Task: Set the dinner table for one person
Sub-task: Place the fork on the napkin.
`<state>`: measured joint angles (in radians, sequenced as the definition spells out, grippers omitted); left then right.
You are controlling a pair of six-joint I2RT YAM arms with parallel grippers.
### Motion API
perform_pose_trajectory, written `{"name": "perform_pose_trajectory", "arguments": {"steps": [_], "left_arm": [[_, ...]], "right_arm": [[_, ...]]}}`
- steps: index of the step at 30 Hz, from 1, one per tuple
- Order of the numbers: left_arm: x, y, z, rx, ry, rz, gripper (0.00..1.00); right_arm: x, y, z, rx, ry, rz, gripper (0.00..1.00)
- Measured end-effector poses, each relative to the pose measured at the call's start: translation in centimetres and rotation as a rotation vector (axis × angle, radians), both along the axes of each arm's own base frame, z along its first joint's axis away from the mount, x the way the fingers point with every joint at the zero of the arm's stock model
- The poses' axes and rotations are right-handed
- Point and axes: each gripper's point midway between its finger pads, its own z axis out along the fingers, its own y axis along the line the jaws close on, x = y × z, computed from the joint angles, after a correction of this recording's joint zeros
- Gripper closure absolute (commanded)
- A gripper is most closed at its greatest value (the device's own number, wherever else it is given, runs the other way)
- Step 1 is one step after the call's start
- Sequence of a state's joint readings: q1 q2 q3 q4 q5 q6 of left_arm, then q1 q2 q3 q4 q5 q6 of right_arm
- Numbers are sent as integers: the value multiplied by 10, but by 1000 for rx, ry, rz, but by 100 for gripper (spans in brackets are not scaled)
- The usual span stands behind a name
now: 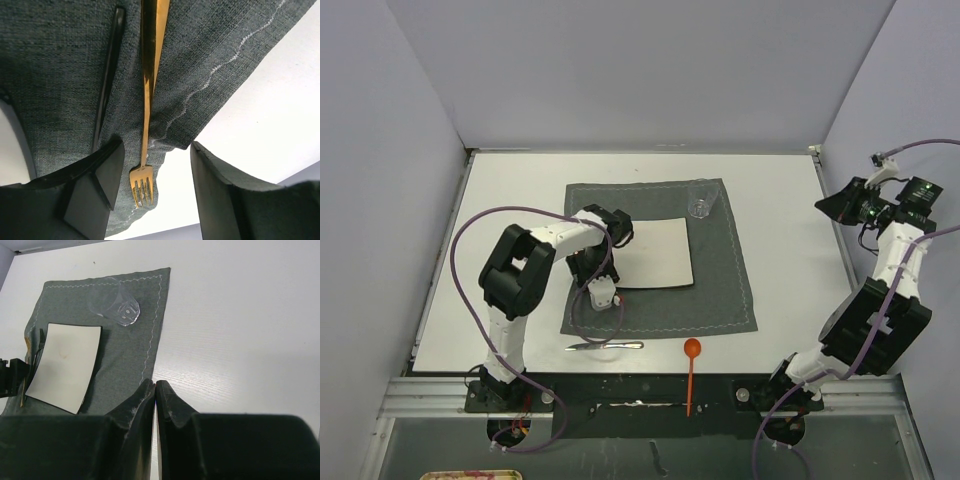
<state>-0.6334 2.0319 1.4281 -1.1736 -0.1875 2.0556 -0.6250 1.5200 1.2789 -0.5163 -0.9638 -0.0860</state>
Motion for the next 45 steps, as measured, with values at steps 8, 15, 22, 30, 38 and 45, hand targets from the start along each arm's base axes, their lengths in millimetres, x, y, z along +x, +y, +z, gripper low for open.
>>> {"name": "perform_pose_trajectory", "arguments": {"steps": [8, 15, 22, 30, 38, 45], "left_arm": [[1, -5, 1, -19, -3, -3, 43], [9, -14, 9, -47, -27, -13, 39], [11, -15, 20, -51, -46, -23, 36], [4, -3, 29, 0, -29, -28, 36], [26, -24, 70, -96, -142, 118, 46], [58, -65, 133, -411, -294, 515, 61]], "right_arm": [[6, -2, 5, 33, -5, -1, 93], [7, -2, 8, 40, -7, -3, 93], [8, -1, 13, 49, -18, 3, 93], [8, 1, 16, 69, -20, 7, 93], [11, 2, 19, 86, -31, 11, 93], [11, 0, 28, 70, -44, 14, 93]]}}
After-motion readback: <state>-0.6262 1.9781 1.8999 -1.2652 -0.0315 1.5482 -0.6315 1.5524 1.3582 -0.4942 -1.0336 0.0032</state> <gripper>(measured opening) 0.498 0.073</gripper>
